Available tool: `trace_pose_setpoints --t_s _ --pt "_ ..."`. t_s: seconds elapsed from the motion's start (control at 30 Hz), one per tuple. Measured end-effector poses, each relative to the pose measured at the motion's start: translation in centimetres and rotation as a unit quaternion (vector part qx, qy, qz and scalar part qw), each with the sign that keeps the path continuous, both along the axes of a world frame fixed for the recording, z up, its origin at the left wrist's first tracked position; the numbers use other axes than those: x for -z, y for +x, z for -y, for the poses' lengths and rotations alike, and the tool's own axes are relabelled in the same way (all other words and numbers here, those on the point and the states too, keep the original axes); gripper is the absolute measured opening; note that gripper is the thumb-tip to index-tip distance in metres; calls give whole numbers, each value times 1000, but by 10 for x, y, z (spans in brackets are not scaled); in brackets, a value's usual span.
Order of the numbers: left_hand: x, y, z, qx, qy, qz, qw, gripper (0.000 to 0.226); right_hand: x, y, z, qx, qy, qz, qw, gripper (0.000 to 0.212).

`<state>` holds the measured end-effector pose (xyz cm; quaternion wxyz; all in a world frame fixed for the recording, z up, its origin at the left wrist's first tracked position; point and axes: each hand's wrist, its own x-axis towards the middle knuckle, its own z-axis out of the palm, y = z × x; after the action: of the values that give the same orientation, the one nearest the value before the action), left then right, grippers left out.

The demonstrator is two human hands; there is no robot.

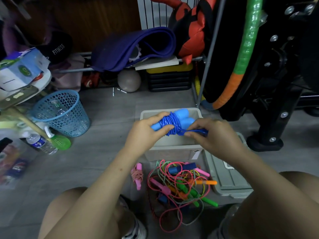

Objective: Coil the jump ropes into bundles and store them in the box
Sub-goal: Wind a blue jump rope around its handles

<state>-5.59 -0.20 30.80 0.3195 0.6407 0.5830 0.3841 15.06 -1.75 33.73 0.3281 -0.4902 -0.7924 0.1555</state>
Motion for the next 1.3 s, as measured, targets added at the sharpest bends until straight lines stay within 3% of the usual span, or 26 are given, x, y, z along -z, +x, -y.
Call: trace_pose_setpoints --t_s 0.07,0.2,0.27,0.37,0.47,0.53,0.67,0.83,0.93,1.03,1.17,1.3 --pt "-1 0 2 63 -12 -18 998 33 -6 5 -5 -17 -31 -40 999 9" --pt "-2 11 11 133 -16 -64 989 39 -14 10 -17 -17 -186 -144 972 9" --pt "1 17 14 145 -14 -85 986 44 -18 12 -20 -10 -304 -180 935 7" --pt "3 19 15 151 1 -108 983 48 -22 16 -24 27 -457 -255 852 8" --pt "5 14 12 144 25 -109 983 57 -22 17 -26 36 -517 -351 780 11" --pt "5 11 10 131 34 -93 986 54 -21 17 -24 22 -516 -381 767 10" --pt "2 9 12 128 47 -78 988 49 -18 16 -19 -10 -460 -340 820 15" --pt "2 8 13 137 34 -93 986 50 -11 16 -17 -37 -300 -174 937 11" --pt "-2 8 15 140 25 -56 988 47 -7 14 -21 -46 -178 -67 981 7" --pt "-8 5 16 141 9 -23 990 43 -7 15 -24 -54 -151 -74 984 6" --pt "-20 4 19 149 -15 -17 989 31 -3 12 -26 -69 -109 -98 987 22" --pt "-26 5 24 159 -44 10 986 36 -1 11 -30 -87 -140 -144 976 29"
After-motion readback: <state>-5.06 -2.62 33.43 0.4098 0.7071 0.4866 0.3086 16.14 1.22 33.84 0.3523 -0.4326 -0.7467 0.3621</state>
